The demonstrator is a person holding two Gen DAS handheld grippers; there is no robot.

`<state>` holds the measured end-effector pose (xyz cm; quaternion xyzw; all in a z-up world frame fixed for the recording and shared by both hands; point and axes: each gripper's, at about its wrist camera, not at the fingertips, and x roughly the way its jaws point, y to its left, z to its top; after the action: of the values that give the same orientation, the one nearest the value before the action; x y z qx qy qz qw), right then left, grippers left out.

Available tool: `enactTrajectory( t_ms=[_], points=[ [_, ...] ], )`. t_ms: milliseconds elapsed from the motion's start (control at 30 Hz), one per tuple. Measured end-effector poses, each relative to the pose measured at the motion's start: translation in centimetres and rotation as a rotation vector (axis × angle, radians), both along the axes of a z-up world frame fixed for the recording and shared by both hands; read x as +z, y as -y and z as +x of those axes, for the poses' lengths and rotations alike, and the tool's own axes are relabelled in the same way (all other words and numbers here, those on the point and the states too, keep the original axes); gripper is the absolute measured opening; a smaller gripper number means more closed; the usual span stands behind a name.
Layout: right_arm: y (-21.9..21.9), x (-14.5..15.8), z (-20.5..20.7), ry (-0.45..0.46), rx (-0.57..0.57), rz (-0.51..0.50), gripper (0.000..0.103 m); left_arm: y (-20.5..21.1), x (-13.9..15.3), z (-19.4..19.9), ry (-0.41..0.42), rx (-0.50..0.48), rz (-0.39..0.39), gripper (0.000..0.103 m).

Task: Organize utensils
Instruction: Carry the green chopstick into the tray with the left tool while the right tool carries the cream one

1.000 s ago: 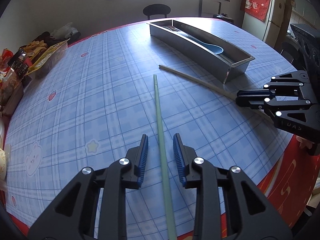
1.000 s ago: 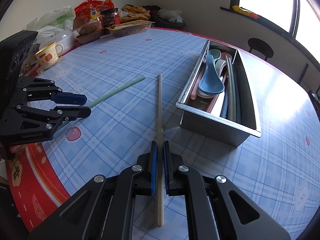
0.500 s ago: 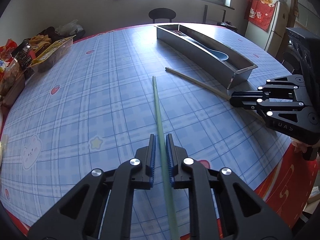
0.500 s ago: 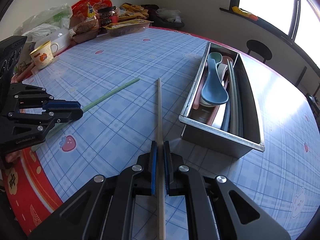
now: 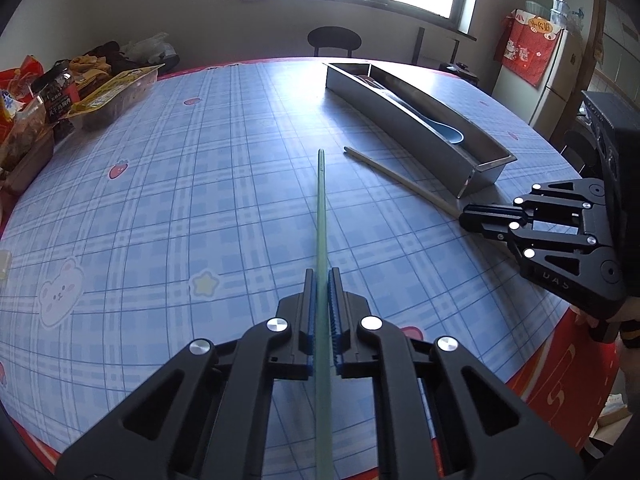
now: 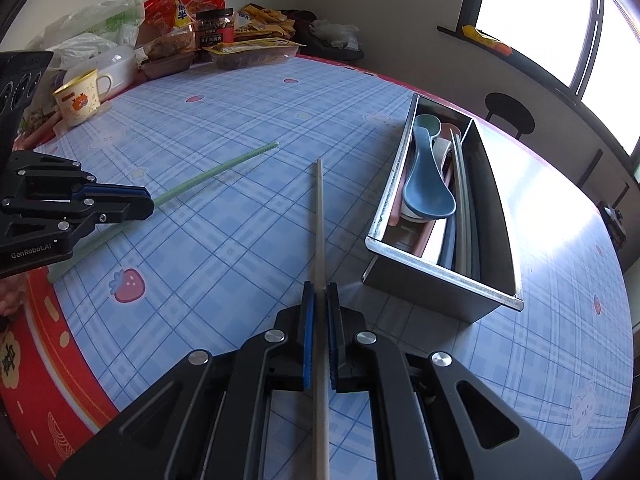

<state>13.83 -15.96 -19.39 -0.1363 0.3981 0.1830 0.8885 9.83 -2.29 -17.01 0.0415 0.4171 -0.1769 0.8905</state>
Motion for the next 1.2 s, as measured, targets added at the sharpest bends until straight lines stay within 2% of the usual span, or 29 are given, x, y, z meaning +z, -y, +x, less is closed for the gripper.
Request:
enactTrajectory(
  t_ms=[100, 300, 500, 833, 933, 1067, 1200],
  points=[
    [0.4, 0.2, 0.0, 0.006, -0.019, 0.019, 0.006, -0.4, 0.3, -0.1, 0.017, 0.013, -0.019, 0.010],
    [1.2, 1.6, -1.4, 0.080, 0.017, 0.106, 0.006, -2.2, 1.1, -0.4, 0.060, 0.058, -0.098, 0.010],
    [1.5, 2.3, -2.0, 0.118, 0.014, 0.136, 0.006, -4.0, 1.6, -0.7, 0.091, 0.122, -0.165, 0.010],
    [3.7, 3.5, -3.0, 0.202, -0.043, 0.229, 0.006, -4.0, 2.3, -1.6, 0.150, 0.144, -0.149, 0.010],
    [4.5, 3.9, -3.3, 0.228, -0.062, 0.264, 0.006, -4.3, 2.7, -2.1, 0.174, 0.140, -0.172, 0.010],
    [5.3, 4.0, -3.1, 0.224, -0.079, 0.301, 0.006, -4.0, 3.4, -1.7, 0.155, 0.122, -0.200, 0.010],
    [6.5, 4.1, -2.5, 0.184, -0.114, 0.355, 0.006, -3.4, 5.4, -0.9, 0.142, 0.105, -0.261, 0.010]
  ],
)
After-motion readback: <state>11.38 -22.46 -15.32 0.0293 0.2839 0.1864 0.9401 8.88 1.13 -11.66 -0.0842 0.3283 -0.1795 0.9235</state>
